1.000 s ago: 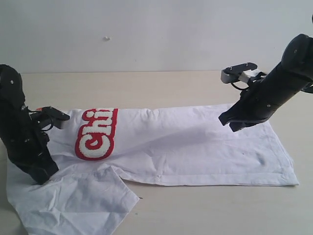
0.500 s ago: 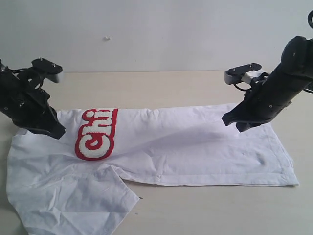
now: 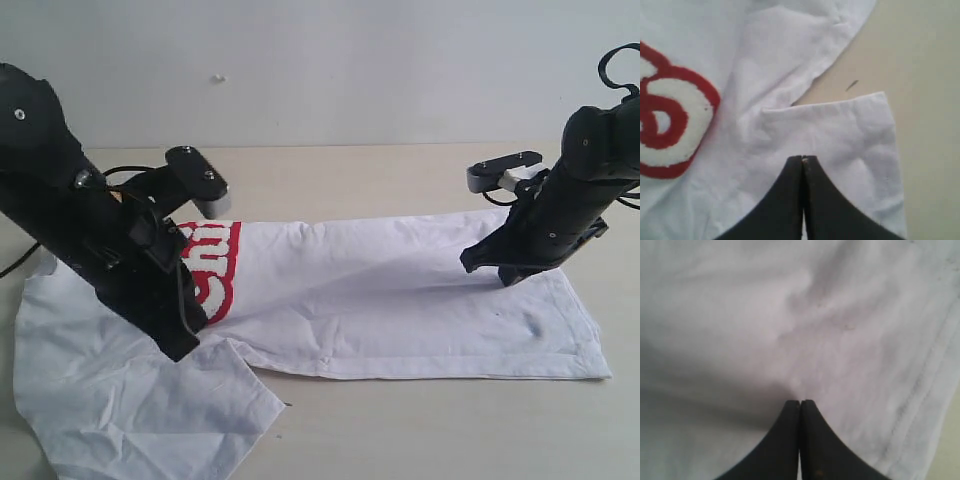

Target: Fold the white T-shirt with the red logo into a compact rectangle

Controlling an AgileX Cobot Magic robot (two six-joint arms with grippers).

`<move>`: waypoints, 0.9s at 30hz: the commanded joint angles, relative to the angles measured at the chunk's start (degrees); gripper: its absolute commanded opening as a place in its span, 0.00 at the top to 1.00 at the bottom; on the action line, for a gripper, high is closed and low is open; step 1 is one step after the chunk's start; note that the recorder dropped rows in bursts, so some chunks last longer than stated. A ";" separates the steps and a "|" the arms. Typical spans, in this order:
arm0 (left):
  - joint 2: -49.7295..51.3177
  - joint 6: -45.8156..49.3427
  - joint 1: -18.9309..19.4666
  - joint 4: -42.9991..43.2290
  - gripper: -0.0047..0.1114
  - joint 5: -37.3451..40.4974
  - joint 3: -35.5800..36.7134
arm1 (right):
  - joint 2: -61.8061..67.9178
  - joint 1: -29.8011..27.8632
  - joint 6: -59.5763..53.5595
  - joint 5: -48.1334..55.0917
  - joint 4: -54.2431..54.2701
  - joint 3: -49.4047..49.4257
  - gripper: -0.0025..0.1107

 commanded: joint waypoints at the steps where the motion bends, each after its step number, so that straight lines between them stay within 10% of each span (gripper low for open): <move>1: -0.46 -4.37 -6.82 3.65 0.96 -1.79 3.50 | -0.25 -0.11 0.37 -1.06 -0.39 0.19 0.98; 8: -0.46 -22.26 -19.91 17.41 0.94 -6.99 9.69 | -0.25 -0.11 0.37 -1.30 -0.39 0.19 0.98; 12: -0.46 -24.60 -22.54 16.35 0.65 -7.92 11.86 | -0.25 -0.11 0.37 -1.30 -0.39 0.19 0.98; 15: -0.35 -29.37 -26.48 18.59 0.73 -9.89 12.07 | -0.25 -0.11 0.37 -1.41 -0.25 0.19 0.98; 27: 5.67 -49.40 -27.04 36.25 0.55 -11.08 12.07 | -0.25 -0.11 0.37 -1.19 -0.24 0.19 0.98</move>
